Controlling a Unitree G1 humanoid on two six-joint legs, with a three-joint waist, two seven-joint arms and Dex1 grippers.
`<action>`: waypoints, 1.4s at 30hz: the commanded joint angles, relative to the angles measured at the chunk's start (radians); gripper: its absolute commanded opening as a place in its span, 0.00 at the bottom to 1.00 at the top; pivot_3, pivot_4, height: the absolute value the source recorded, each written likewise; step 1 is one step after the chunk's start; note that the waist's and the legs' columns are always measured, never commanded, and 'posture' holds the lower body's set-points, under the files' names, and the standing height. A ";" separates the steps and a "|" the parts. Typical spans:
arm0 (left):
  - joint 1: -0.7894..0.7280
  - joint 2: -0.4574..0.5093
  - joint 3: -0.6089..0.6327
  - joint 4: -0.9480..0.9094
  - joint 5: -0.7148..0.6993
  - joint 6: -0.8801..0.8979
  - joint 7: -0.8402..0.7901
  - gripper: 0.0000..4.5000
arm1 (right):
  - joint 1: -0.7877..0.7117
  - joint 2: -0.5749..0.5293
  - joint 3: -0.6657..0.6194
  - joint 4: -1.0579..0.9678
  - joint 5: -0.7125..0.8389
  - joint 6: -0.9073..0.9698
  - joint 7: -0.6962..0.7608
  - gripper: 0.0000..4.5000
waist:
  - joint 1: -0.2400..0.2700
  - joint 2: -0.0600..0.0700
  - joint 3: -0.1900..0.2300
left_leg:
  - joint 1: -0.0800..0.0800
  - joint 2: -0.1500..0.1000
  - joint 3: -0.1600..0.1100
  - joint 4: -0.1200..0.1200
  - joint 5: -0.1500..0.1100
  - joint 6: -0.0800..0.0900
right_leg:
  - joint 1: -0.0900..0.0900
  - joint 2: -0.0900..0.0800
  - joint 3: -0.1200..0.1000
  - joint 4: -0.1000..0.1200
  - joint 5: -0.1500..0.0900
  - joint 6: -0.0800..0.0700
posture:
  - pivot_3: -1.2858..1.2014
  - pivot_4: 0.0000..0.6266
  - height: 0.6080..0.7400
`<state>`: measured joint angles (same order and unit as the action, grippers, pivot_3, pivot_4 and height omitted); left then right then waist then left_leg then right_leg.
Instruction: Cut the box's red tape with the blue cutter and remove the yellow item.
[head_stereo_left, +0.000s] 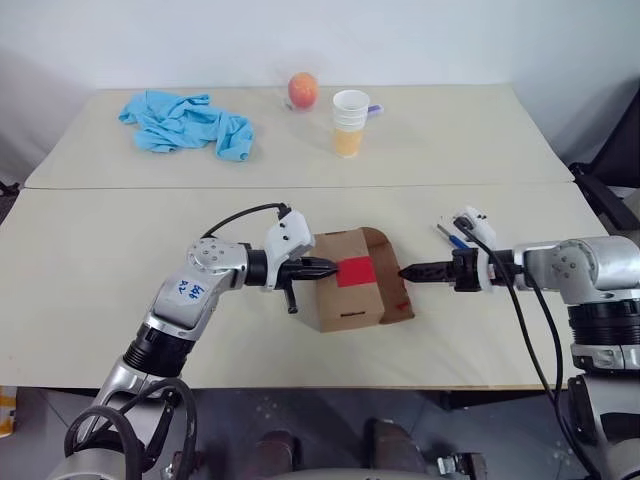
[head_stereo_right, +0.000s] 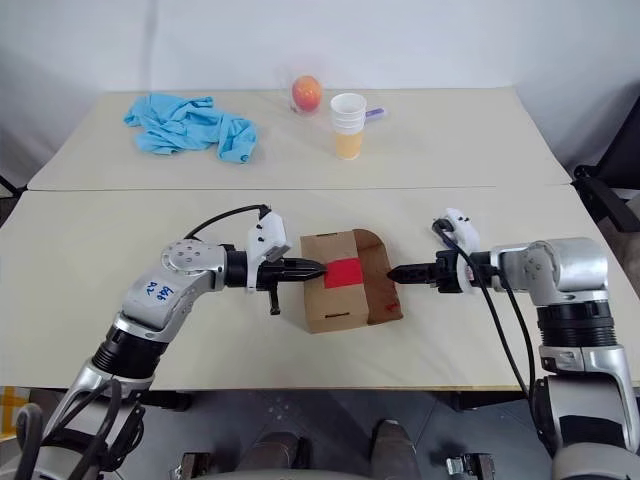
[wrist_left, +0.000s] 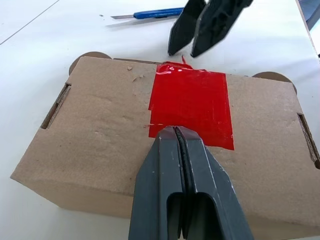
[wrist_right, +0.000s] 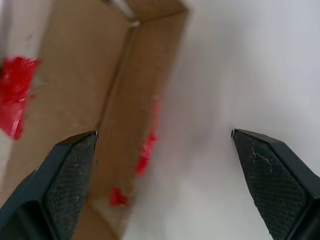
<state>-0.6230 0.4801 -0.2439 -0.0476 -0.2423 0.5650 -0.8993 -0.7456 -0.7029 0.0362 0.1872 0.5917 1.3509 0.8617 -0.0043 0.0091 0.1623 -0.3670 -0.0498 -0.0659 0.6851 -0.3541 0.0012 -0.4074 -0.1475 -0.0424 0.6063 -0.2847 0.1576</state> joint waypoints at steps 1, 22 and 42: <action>0.031 0.006 -0.027 0.039 0.029 0.026 0.009 0.00 | -0.001 0.031 0.084 -0.012 0.021 -0.005 0.068 0.86 | 0.000 0.000 0.000 | 0.000 0.000 0.000 0.000 0.000 0.000 | 0.000 0.000 0.000 0.000 0.000 0.000 | 0.52 0.24 1.00; 0.043 0.018 -0.016 0.023 0.028 0.023 0.006 0.00 | -0.163 0.145 0.284 0.317 -0.180 -0.164 0.173 0.13 | -0.022 -0.001 0.000 | 0.011 0.001 0.000 -0.002 0.003 -0.004 | 0.008 0.000 0.000 0.000 0.000 0.000 | 0.52 0.24 1.00; -0.026 -0.163 -0.075 0.201 0.067 -0.144 0.040 0.00 | -0.257 -0.120 0.197 0.141 -0.146 0.062 0.164 0.00 | 0.043 0.001 0.001 | -0.004 -0.006 -0.006 -0.001 0.003 0.000 | 0.001 -0.004 -0.002 -0.006 0.001 0.001 | 0.52 0.24 1.00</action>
<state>-0.6642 0.3270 -0.2782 0.0861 -0.2281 0.4253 -0.8751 -0.9642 -0.7636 0.2676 0.3536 0.4545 1.3865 1.0373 0.0383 0.0106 0.1632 -0.3729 -0.0558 -0.0721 0.6844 -0.3510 0.0019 -0.4082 -0.1519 -0.0446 0.6007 -0.2825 0.1602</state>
